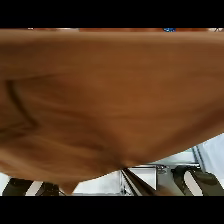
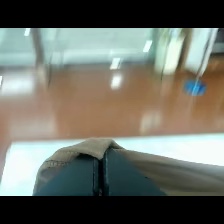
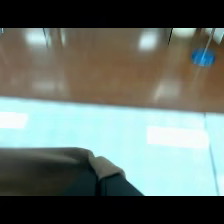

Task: Fold the shirts.

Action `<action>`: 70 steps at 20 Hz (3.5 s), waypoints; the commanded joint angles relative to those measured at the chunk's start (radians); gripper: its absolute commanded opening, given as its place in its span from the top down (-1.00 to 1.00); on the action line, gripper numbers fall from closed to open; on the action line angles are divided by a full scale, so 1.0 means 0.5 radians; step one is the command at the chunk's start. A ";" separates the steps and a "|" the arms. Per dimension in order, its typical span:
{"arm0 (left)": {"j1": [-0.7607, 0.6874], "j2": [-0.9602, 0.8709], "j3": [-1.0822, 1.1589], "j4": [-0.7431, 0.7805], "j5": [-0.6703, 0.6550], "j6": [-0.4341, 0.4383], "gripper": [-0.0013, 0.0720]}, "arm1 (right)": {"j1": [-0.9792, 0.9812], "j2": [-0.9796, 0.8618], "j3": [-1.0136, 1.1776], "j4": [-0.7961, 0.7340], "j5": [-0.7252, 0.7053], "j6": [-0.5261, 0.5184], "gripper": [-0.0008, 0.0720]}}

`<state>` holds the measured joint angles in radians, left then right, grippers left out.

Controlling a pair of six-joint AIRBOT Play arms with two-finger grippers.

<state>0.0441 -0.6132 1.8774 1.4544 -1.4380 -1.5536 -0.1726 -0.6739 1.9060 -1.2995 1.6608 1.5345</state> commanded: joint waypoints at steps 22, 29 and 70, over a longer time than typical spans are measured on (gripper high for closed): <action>-0.070 -2.554 -0.234 -0.471 0.667 -0.292 0.92 | 0.000 -2.223 -0.557 0.653 -1.223 -0.210 0.90; 0.154 -2.426 -0.118 -0.471 -0.101 0.193 0.92 | -0.127 -2.111 -0.557 0.570 -0.684 -0.275 0.90; 0.892 -0.764 -3.021 -0.816 0.454 0.339 -0.42 | -0.434 -0.468 -2.549 1.077 -1.041 -0.566 -0.14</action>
<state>0.5278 -0.9958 0.4000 1.0534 -1.2545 -1.3773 -0.3893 -0.9157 0.6411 -0.8131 1.1431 1.2564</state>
